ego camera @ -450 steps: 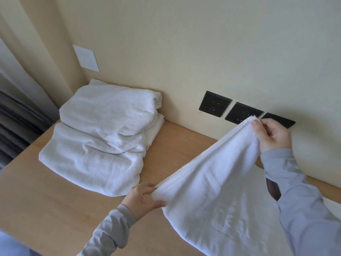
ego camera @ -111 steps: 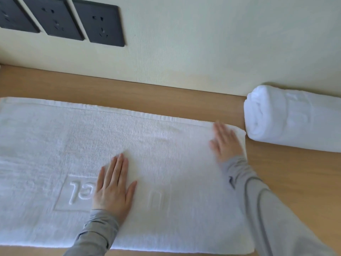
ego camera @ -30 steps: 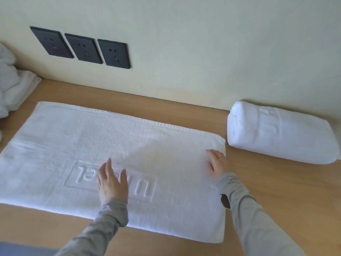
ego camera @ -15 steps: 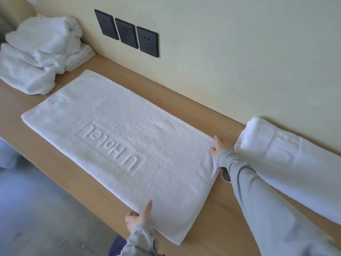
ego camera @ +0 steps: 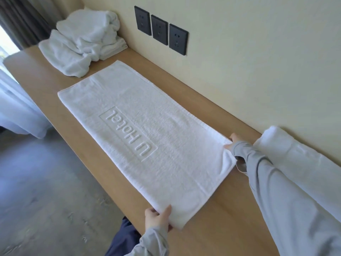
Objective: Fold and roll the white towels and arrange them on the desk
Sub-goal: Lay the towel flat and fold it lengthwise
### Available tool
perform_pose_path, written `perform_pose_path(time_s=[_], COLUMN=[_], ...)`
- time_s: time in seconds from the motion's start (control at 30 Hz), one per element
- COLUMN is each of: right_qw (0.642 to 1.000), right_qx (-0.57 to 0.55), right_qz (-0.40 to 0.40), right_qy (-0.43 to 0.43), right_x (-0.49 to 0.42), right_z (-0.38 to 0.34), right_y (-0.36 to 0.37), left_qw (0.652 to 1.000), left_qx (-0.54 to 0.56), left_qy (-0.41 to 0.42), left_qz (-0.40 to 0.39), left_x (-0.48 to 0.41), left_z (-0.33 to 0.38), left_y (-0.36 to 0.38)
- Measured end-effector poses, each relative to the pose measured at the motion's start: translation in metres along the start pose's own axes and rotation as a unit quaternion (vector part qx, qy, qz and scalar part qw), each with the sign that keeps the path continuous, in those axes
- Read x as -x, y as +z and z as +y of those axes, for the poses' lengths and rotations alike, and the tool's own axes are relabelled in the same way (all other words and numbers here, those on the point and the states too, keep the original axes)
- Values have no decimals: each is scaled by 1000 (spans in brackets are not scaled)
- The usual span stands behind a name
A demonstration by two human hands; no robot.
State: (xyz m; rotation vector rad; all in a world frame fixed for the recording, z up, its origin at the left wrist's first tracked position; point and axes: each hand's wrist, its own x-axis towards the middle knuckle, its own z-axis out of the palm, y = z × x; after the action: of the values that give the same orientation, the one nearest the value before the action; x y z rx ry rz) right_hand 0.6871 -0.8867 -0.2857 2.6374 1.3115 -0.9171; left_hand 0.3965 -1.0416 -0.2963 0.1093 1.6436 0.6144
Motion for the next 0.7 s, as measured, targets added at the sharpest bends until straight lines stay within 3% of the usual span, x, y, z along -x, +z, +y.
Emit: perform_pose_path(time_s=[0.27, 0.53, 0.63, 0.7], right_qw=[955, 850, 787, 788], right_qx=[-269, -487, -585, -576], right_qz=[73, 123, 77, 51], right_qy=[-99, -158, -182, -212], right_x=[6, 23, 21, 16], right_z=[-11, -93, -135, -160], right_y=[-37, -68, -73, -76], left_qw=[989, 964, 950, 944], left_qx=[51, 147, 150, 114], left_qy=[138, 200, 230, 259], left_qz=[29, -98, -151, -169], left_x=[24, 27, 13, 2], left_z=[44, 137, 180, 205], left_y=[-14, -48, -67, -80])
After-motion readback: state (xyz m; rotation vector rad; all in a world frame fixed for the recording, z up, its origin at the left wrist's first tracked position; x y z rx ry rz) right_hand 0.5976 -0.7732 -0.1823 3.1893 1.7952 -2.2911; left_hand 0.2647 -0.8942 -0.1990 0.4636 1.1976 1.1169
